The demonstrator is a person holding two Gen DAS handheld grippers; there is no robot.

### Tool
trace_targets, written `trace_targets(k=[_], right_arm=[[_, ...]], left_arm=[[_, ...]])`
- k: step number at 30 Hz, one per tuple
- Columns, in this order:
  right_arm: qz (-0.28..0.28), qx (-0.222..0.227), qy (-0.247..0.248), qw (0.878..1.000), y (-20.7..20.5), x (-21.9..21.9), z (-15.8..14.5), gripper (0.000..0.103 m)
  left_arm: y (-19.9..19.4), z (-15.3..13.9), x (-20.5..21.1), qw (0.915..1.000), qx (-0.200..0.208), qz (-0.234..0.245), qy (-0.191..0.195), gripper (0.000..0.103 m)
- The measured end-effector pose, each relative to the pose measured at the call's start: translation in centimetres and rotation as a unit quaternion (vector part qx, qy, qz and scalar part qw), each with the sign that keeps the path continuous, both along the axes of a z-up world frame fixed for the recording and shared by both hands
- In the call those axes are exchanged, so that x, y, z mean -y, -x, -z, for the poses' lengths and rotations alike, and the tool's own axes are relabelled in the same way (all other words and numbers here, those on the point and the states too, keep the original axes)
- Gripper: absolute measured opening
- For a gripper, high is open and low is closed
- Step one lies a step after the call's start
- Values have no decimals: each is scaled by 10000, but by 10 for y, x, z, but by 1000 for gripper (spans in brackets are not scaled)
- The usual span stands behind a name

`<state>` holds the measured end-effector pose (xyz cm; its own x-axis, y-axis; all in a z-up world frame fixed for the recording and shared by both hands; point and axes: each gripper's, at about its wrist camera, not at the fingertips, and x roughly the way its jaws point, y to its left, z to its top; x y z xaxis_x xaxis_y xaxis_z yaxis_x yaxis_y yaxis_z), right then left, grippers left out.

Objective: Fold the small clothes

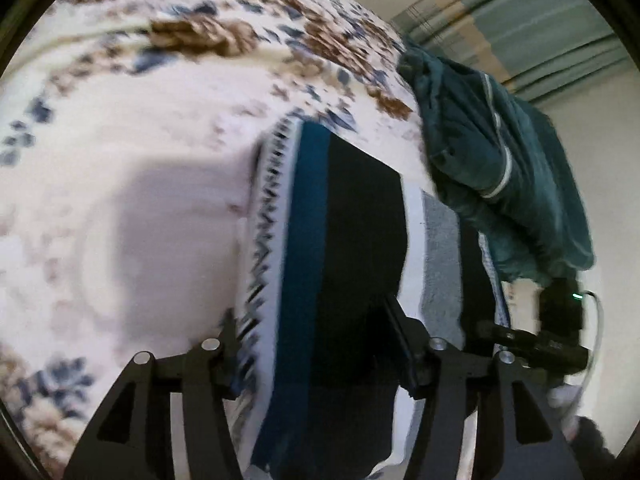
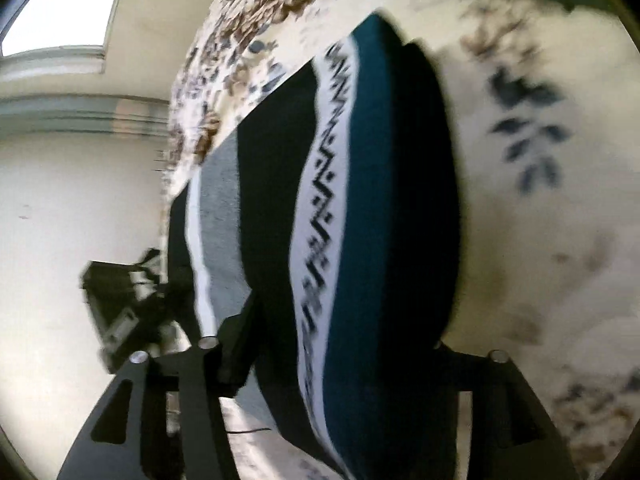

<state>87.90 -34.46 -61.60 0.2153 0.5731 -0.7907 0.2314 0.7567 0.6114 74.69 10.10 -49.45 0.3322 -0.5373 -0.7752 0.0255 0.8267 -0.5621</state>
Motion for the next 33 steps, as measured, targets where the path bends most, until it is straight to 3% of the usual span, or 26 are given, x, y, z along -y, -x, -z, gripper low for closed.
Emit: trace_targets(k=[3, 5, 6, 7, 11, 15, 17, 22, 26, 33], right_arm=[[-54, 110, 1007, 9948, 13, 11, -20, 68], [4, 174, 1700, 9853, 39, 18, -45, 74], [98, 153, 2058, 9784, 43, 17, -57, 93], [229, 145, 2427, 9697, 69, 35, -69, 103], [394, 227, 3440, 9379, 136, 39, -111, 103], [492, 405, 3858, 9204, 181, 23, -154, 103], [529, 540, 4031, 9120, 225, 26, -193, 103], [705, 808, 4146, 9037, 296, 22, -273, 103], [748, 1137, 4361, 8895, 353, 15, -341, 103], [735, 1728, 4390, 8787, 455, 1, -451, 103]], left_arm=[[20, -26, -5, 9963, 348, -291, -723, 54], [40, -49, -3, 9868, 686, -532, -1366, 60], [49, -58, 0, 9815, 838, -629, -1602, 73], [58, -66, 1, 9766, 971, -720, -1780, 85], [105, -103, 15, 9645, 1254, -881, -2150, 101], [154, -139, 37, 9594, 1334, -807, -2352, 103], [177, -159, 46, 9587, 1355, -772, -2378, 103], [245, -218, 69, 9538, 1442, -669, -2550, 103], [298, -267, 77, 9523, 1563, -651, -2538, 103], [389, -358, 88, 9374, 2087, -826, -2661, 103]])
